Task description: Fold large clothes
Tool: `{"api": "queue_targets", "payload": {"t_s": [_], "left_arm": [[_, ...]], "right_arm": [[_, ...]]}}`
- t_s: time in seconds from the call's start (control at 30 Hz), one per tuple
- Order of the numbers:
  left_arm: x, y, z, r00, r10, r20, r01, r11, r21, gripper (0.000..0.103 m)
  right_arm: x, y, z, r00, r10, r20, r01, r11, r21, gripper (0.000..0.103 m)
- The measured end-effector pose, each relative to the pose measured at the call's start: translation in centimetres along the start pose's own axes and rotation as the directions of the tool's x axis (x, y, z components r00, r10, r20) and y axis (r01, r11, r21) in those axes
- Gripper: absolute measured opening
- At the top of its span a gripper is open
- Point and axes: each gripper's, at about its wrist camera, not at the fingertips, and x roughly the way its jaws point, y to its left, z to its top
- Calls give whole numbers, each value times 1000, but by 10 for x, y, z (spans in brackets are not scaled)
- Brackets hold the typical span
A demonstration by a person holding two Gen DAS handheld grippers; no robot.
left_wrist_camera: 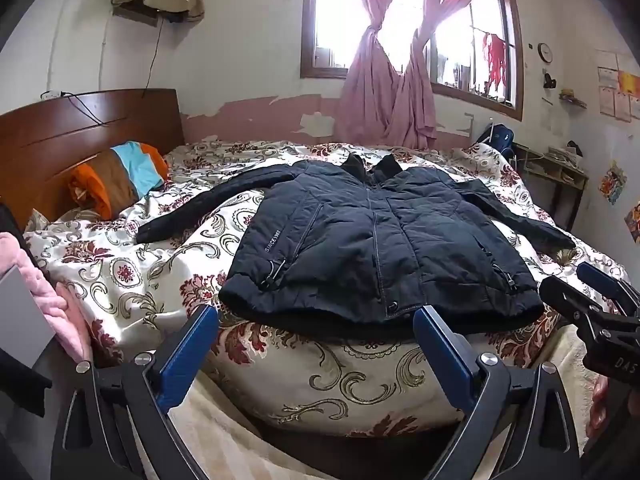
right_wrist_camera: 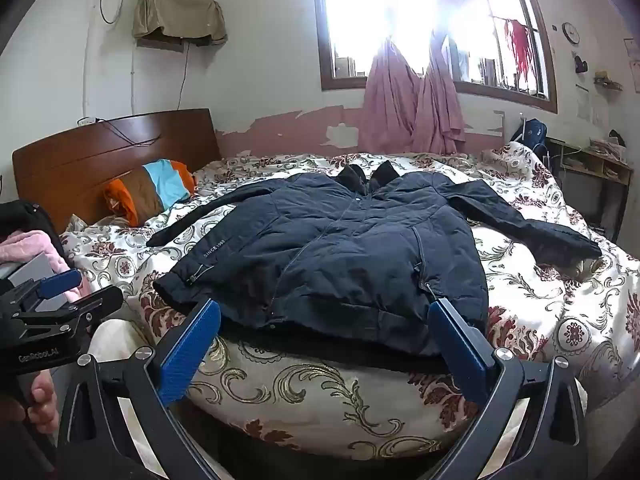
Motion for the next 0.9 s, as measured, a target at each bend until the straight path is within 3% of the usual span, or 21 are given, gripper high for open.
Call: {"api": "queue_targets", "payload": {"t_s": [0.9], "left_arm": [[-1,-4,0,1000,11,18,-12,1000,29,98]], "right_arm": [[1,1,0,1000,-2,-1,2,1000,-5,102]]}}
